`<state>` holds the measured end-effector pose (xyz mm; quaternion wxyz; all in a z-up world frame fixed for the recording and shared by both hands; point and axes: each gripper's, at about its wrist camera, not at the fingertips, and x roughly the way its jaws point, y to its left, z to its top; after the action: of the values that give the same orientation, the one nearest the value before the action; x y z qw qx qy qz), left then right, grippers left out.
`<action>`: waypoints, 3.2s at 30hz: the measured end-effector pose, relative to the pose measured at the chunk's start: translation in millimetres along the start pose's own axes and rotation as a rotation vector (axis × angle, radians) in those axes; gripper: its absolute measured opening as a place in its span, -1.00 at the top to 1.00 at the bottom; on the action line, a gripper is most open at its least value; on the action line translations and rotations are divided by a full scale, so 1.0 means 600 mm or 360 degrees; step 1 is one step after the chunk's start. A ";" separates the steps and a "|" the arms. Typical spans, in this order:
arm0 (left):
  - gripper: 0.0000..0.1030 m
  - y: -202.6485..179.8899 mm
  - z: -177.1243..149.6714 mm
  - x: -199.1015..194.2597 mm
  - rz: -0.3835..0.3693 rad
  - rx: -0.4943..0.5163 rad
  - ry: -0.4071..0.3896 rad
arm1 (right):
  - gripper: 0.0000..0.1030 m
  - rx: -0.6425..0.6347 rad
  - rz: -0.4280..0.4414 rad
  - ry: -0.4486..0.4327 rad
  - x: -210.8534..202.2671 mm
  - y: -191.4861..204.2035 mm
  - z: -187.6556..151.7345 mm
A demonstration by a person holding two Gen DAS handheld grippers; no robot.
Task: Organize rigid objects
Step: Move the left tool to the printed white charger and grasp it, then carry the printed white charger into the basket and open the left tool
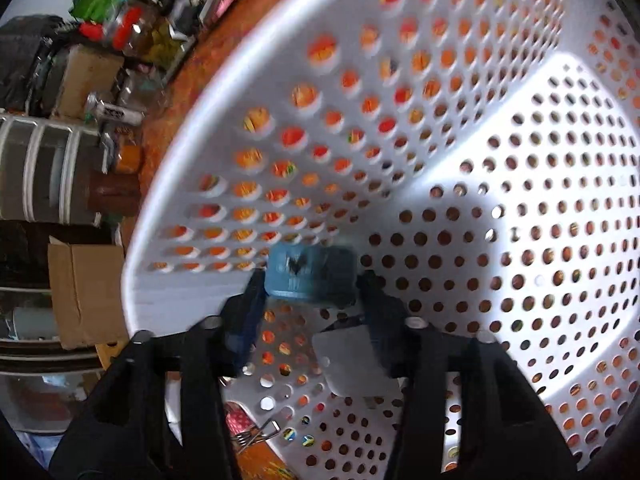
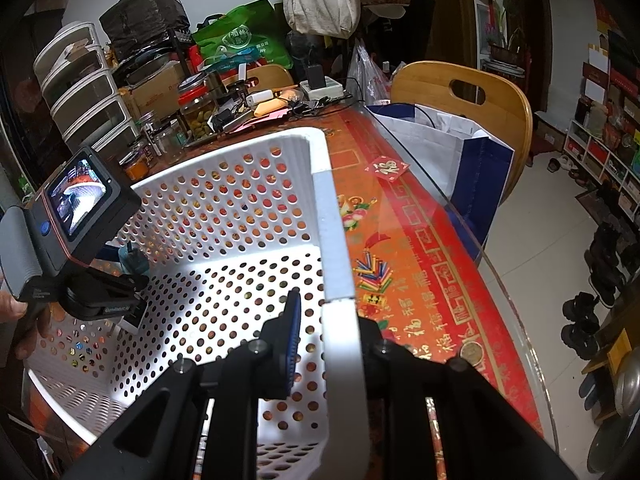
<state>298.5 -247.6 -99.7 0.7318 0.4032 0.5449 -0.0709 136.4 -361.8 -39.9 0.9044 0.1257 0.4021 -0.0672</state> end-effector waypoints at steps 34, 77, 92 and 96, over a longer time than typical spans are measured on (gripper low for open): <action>-0.99 0.294 -0.310 0.194 -0.0762 -0.1195 -0.0312 | 0.64 0.0015 -0.0013 0.0032 0.004 0.002 0.000; -0.27 0.307 -0.330 0.128 -0.0408 -0.1228 -0.0451 | 0.64 0.0006 -0.0011 0.0027 0.001 0.001 0.002; -0.27 0.314 -0.358 -0.093 -0.0253 -0.1121 -0.0804 | 0.64 0.0006 -0.0012 0.0027 0.001 0.001 0.001; -0.27 0.279 -0.331 -0.163 -0.0277 -0.0976 -0.0874 | 0.64 0.0006 -0.0012 0.0027 0.001 0.001 0.001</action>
<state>203.8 -36.6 53.9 0.9272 0.0854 0.3575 -0.0717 137.3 -361.3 -39.6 0.9005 0.1265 0.4101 -0.0703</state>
